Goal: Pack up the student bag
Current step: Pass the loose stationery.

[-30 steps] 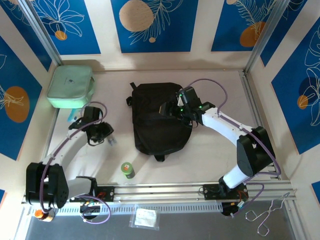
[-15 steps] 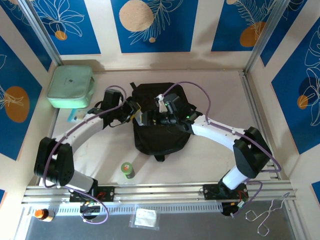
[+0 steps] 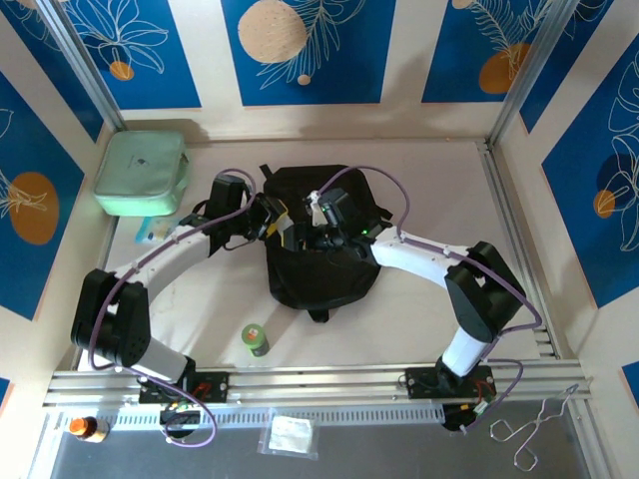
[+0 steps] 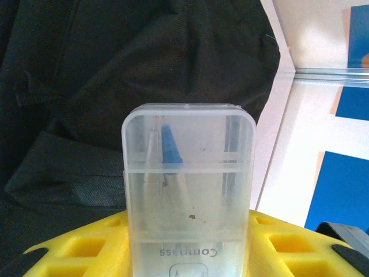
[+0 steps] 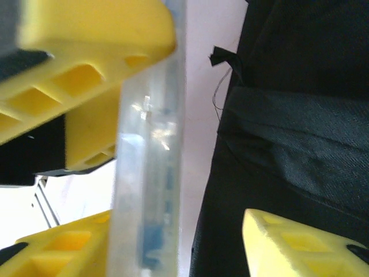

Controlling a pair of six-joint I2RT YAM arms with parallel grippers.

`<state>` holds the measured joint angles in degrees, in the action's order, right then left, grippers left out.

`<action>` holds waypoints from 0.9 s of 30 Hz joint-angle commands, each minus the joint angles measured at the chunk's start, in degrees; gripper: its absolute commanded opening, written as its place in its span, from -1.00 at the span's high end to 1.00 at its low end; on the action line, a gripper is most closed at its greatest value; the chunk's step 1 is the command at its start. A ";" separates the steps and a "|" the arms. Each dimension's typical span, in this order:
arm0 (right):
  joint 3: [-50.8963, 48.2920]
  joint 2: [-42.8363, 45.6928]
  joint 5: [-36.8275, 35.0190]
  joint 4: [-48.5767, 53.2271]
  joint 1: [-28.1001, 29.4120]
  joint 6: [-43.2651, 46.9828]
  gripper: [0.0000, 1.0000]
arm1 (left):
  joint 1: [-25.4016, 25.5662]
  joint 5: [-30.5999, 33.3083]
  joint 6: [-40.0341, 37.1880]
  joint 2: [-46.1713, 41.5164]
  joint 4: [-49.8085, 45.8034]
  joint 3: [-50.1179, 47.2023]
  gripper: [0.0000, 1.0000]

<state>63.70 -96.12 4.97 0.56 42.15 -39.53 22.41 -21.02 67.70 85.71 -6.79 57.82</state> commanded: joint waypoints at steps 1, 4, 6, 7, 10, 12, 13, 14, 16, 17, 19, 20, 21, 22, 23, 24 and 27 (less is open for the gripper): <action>2.46 -0.62 0.64 -0.03 -0.48 -0.05 -0.01 | 0.56 -1.46 0.81 0.86 1.22 0.98 0.14; 2.65 -1.07 0.85 -0.03 -0.97 -0.66 0.16 | 0.53 -1.57 0.89 0.78 1.29 0.78 0.12; 2.95 -1.25 0.94 0.26 -1.19 -0.89 0.40 | 0.54 -1.28 0.95 0.60 1.57 0.54 0.09; 3.16 -1.17 0.51 0.90 -1.35 -1.14 0.52 | 0.50 -0.90 0.90 0.40 1.77 0.37 0.05; 2.66 -0.43 -0.37 2.11 -1.80 -0.99 0.77 | 0.15 0.58 -0.57 -0.27 1.71 0.35 -0.19; 1.36 0.73 -0.55 2.46 -2.15 -0.69 0.79 | -0.39 2.47 -3.34 -1.11 0.10 0.58 -0.33; 0.51 1.66 -0.75 2.87 -2.54 -0.55 0.80 | -0.88 3.61 -5.30 -1.48 -1.05 0.66 -0.40; -0.45 2.70 -0.99 3.43 -2.98 -0.42 0.81 | -1.29 5.07 -8.30 -1.97 -2.15 0.71 -0.46; -2.62 5.14 -1.67 4.66 -4.01 -0.30 0.81 | -1.91 8.39 -13.41 -2.52 -4.77 0.55 -0.56; -3.96 6.61 -2.27 5.41 -4.69 -0.30 0.81 | -2.06 9.84 -16.32 -2.49 -5.62 0.39 -0.59; -6.40 9.48 -3.26 7.19 -6.32 -0.50 0.82 | -2.24 10.28 -21.15 -1.54 -7.23 0.42 -0.61; -7.70 10.94 -3.73 8.35 -7.27 -0.71 0.82 | -2.20 9.34 -23.32 -0.59 -7.72 0.68 -0.61; -8.70 12.38 -4.19 9.45 -8.15 -0.89 0.82 | -2.20 7.55 -25.24 0.49 -7.93 0.98 -0.60; -9.97 13.89 -4.87 10.78 -9.21 -1.07 0.82 | -2.11 5.34 -26.90 1.95 -8.12 1.42 -0.59; -11.23 15.63 -5.60 12.04 -10.29 -1.25 0.82 | -1.86 3.80 -28.03 3.27 -8.07 1.80 -0.57; -12.24 16.96 -6.12 12.90 -11.24 -1.41 0.82 | -1.49 2.40 -28.97 4.32 -7.83 1.98 -0.56; -15.06 20.71 -7.55 15.48 -14.43 -1.82 0.81 | 0.67 1.87 -30.67 7.00 -7.42 2.55 -0.51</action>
<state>50.54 -78.61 -0.21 11.70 29.52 -40.80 21.50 -16.47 42.87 90.59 -12.51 58.81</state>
